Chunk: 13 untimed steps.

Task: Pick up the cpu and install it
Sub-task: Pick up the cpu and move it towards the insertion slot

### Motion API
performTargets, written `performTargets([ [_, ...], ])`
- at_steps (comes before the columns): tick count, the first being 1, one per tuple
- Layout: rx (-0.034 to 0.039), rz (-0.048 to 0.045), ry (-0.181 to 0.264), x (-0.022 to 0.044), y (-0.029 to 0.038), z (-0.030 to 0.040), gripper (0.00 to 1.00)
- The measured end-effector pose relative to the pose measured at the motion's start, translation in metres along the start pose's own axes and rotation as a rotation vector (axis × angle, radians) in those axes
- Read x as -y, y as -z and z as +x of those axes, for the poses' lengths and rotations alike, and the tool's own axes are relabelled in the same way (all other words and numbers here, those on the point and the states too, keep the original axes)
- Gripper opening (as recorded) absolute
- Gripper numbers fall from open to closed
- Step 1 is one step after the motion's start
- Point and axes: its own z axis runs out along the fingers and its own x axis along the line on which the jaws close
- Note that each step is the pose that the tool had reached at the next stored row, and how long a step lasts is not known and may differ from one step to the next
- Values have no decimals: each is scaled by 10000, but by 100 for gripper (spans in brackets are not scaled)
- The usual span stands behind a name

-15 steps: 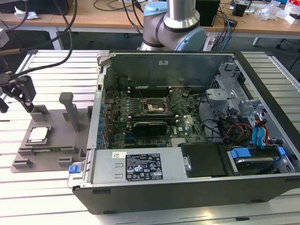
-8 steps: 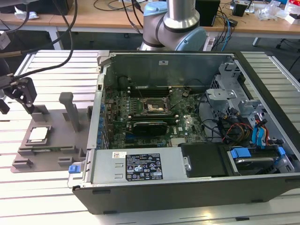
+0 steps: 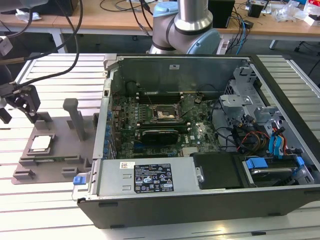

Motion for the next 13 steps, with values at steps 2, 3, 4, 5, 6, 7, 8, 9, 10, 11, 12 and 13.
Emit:
performTargets([
  [2, 0, 0, 0, 0, -14, 0, 68],
  [3, 0, 0, 0, 0, -21, 1, 68],
  [4, 0, 0, 0, 0, -30, 1, 68],
  [5, -1, 0, 0, 0, -37, 1, 68],
  [6, -1, 0, 0, 0, -45, 1, 68],
  [7, 0, 0, 1, 0, -51, 1, 68],
  [8, 1, 0, 0, 0, -56, 2, 68],
  [9, 0, 0, 0, 0, -60, 2, 68],
  [10, 0, 0, 0, 0, -64, 2, 68],
  [11, 0, 0, 0, 0, -69, 2, 68],
  [12, 1, 0, 0, 0, -73, 2, 68],
  [13, 2, -1, 0, 0, -82, 2, 68],
])
